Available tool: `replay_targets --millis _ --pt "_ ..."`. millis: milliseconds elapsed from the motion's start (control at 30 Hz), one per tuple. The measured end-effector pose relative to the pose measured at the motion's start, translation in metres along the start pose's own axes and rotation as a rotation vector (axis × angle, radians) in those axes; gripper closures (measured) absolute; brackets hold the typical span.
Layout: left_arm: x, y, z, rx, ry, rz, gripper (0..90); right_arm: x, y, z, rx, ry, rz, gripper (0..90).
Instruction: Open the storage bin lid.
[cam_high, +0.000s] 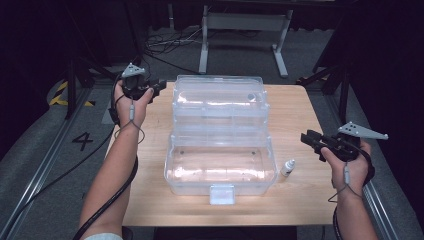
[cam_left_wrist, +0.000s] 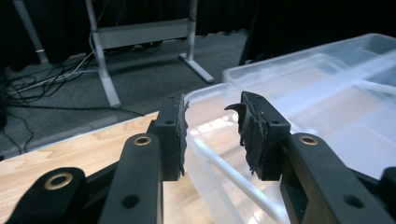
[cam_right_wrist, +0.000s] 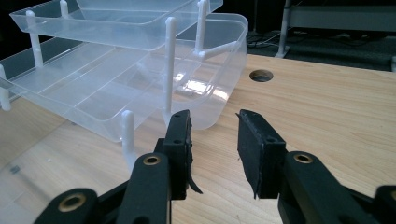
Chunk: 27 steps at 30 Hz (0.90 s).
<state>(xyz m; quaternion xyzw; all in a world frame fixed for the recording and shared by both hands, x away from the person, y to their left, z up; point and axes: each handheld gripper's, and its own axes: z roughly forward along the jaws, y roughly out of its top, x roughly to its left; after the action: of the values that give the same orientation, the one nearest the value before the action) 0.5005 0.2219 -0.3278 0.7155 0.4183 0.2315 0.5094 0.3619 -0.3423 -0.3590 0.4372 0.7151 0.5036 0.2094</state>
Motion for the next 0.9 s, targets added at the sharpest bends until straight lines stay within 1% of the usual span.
replay_targets --millis 67,100,133,200,267,333,400,433,533,600,667,733,800,900 --pt "-0.007 -0.001 -0.013 -0.002 -0.024 0.014 61.3 -0.001 0.000 0.000 0.004 -0.001 -0.003 65.1" --pt "-0.010 -0.003 -0.017 -0.009 -0.027 0.011 61.4 -0.001 0.000 0.000 0.004 -0.003 -0.002 64.9" --pt "-0.010 -0.003 -0.017 -0.009 -0.027 0.011 61.3 -0.001 0.000 0.000 0.004 -0.003 -0.002 64.9" --pt "-0.018 -0.006 -0.030 -0.006 -0.045 0.017 61.5 -0.003 0.001 -0.001 0.006 -0.002 0.000 64.9" --pt "-0.024 -0.010 -0.040 0.004 -0.051 0.018 62.8 -0.004 0.001 0.000 0.011 0.001 0.001 64.8" --pt "-0.031 -0.013 -0.050 0.011 -0.074 0.005 62.3 -0.003 0.002 0.000 0.021 0.004 -0.004 64.3" --pt "-0.037 -0.016 -0.056 0.008 -0.079 0.003 61.8 -0.003 0.003 0.000 0.028 0.007 -0.003 63.9" --pt "-0.041 -0.017 -0.059 0.009 -0.076 0.013 61.8 -0.003 0.004 0.001 0.030 0.010 -0.004 63.9" --pt "-0.046 -0.018 -0.063 0.029 -0.074 0.031 61.0 -0.004 0.006 0.000 0.036 0.010 -0.006 63.9" --pt "-0.049 -0.018 -0.066 0.034 -0.087 0.028 60.9 -0.004 0.008 -0.002 0.037 0.011 -0.004 63.9" --pt "-0.050 -0.018 -0.067 0.032 -0.086 0.027 60.9 -0.004 0.008 -0.002 0.038 0.012 -0.006 63.9" --pt "-0.050 -0.016 -0.069 0.025 -0.094 0.023 61.0 -0.004 0.009 -0.003 0.048 0.012 -0.006 63.8" --pt "-0.051 -0.016 -0.071 0.027 -0.090 0.029 61.0 -0.005 0.010 -0.002 0.062 0.016 -0.005 63.8" --pt "-0.051 -0.016 -0.072 0.026 -0.087 0.030 60.9 -0.006 0.014 -0.002 0.084 0.012 -0.017 63.8"
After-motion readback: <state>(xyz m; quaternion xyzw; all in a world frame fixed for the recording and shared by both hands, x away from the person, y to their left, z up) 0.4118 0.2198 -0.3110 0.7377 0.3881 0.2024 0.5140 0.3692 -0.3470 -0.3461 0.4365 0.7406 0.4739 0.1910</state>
